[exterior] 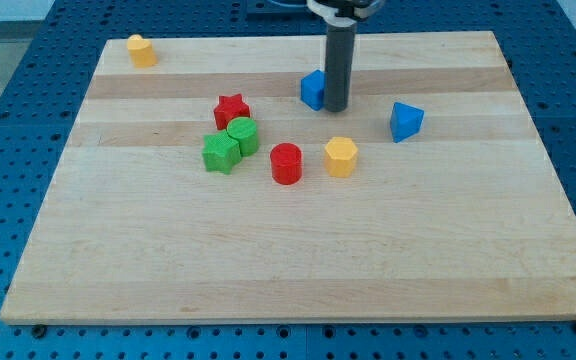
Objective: Move blue cube to the top center
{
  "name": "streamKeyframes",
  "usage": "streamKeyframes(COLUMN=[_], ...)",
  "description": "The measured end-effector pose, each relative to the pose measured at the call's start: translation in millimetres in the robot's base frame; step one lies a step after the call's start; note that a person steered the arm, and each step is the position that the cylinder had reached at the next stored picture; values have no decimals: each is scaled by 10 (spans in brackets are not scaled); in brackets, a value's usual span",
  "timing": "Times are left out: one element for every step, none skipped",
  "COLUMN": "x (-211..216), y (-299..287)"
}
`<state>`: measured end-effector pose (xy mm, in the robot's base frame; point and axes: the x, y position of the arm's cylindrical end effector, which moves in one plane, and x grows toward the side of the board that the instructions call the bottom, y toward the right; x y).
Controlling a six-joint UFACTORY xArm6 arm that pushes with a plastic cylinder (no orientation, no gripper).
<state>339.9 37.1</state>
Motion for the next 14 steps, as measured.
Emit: streamKeyframes(x=[0, -31, -170, -257, -341, -373, -373, -401, -442, -546, -722, -805, -798, -532], y=[-128, -155, -175, -237, -298, -403, -642, -679, -603, -525, -519, -515, -523, -526])
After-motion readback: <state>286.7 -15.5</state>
